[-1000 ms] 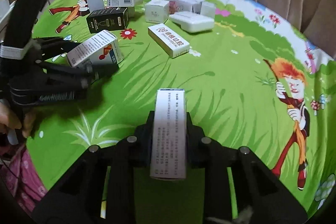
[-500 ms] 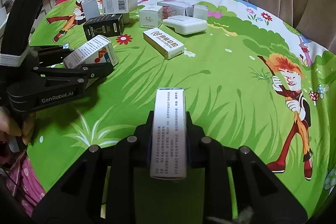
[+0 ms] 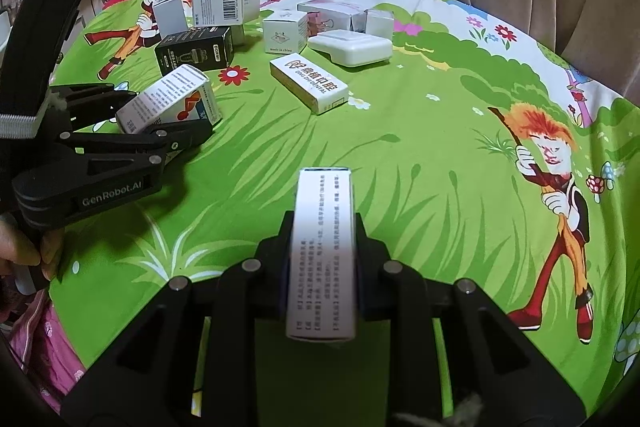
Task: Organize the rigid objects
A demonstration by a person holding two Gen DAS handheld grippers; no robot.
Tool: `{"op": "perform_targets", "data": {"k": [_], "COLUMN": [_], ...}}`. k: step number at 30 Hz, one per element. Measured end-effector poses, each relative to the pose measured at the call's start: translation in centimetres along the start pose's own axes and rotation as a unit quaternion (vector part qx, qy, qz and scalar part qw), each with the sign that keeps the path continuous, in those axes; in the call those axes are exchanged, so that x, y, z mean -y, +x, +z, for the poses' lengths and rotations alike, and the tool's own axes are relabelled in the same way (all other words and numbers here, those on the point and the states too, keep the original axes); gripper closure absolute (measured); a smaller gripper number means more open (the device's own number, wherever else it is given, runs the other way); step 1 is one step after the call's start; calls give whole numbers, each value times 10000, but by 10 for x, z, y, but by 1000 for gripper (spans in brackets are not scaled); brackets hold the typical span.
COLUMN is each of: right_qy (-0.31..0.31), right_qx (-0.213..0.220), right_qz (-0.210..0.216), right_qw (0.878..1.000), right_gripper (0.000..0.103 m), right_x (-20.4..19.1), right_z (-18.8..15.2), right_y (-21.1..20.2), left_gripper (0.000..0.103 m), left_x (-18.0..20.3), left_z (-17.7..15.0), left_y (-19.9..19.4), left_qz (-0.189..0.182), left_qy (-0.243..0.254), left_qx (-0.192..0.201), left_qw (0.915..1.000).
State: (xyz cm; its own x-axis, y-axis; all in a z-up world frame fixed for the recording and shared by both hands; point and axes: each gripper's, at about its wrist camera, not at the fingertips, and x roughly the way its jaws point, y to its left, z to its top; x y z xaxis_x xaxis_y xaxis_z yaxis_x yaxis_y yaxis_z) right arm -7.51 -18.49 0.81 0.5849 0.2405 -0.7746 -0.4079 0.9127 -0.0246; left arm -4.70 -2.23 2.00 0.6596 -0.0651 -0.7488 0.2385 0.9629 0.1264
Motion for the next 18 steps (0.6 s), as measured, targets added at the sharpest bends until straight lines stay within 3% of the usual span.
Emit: {"op": "perform_targets", "data": {"k": [6,11,14,16,18], "right_qy": [-25,653,965,1058,871], "right_qx": [39,799,1616,2292,3081], "right_qz": [-68,-206,-542,-792,-1151], "right_qw": [10000,9945,9806,9644,9403], "right_gripper": [75,75,75,75,75], "right_x": [1,10,6,2,-7], "right_z": [-1,-5,-6,-2,6], "right_y": [-2,-36,-81,-123,-170], "left_gripper": [63,63,63,63,63], "left_x": [7,17,24,29,32], "left_z": [-1,-4,7,22,36], "left_y": [-5,-32,-80,-125,-173], "left_qz": [178,-87,-129,-170,-223], "left_qy": [33,-168,-309,-348,-464], "left_qx": [-1,208,870,1541,2235], "left_qw": [9998,9996,9956,9873,9733]}}
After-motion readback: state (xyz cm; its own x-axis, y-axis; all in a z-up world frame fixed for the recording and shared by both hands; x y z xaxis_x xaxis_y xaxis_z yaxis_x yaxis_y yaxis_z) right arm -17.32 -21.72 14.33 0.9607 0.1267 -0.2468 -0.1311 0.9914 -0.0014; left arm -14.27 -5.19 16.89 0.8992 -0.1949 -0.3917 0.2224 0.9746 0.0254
